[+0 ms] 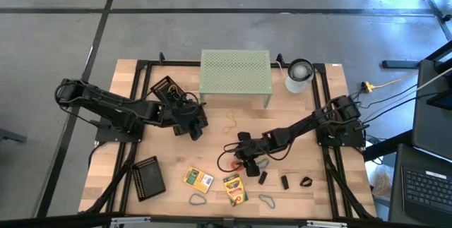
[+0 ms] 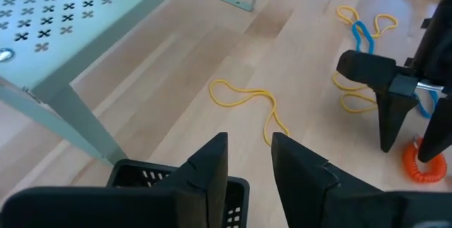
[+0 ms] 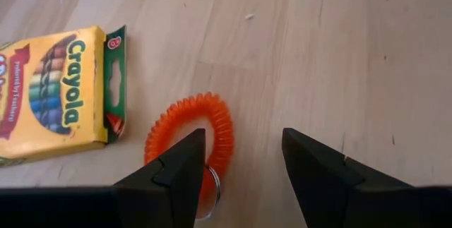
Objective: Pick & Place Office Desk Supplies
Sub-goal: Put the orange spring keychain into the middle black bin
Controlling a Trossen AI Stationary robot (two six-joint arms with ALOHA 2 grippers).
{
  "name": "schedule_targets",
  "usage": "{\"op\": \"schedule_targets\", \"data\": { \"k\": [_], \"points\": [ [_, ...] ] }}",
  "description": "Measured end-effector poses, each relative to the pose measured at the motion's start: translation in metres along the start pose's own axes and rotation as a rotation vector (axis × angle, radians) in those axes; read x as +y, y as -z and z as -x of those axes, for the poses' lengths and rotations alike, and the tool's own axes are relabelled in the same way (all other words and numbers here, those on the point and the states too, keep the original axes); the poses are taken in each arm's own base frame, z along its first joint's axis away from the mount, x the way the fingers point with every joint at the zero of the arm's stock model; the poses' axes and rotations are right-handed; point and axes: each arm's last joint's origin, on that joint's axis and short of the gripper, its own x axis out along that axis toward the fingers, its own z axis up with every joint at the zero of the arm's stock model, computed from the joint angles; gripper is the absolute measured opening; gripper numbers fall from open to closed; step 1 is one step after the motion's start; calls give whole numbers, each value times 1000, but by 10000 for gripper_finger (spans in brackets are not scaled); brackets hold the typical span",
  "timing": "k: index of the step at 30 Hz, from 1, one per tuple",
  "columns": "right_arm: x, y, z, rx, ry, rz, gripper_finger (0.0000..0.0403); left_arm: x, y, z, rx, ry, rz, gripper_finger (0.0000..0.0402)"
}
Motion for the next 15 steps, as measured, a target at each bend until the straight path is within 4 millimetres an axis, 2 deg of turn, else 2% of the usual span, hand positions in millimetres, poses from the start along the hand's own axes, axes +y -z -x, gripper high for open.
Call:
{"op": "schedule_targets", "data": {
  "k": [9, 12, 15],
  "points": [
    [-1, 4, -7, 10, 15, 27, 189, 0, 0, 0, 0, 0, 0, 103],
    [-1, 4, -7, 12, 35, 66, 170, 0, 0, 0, 0, 0, 0, 104],
    [-2, 4, -7, 13, 37, 95, 132, 0, 0, 0, 0, 0, 0, 103]
  ]
}}
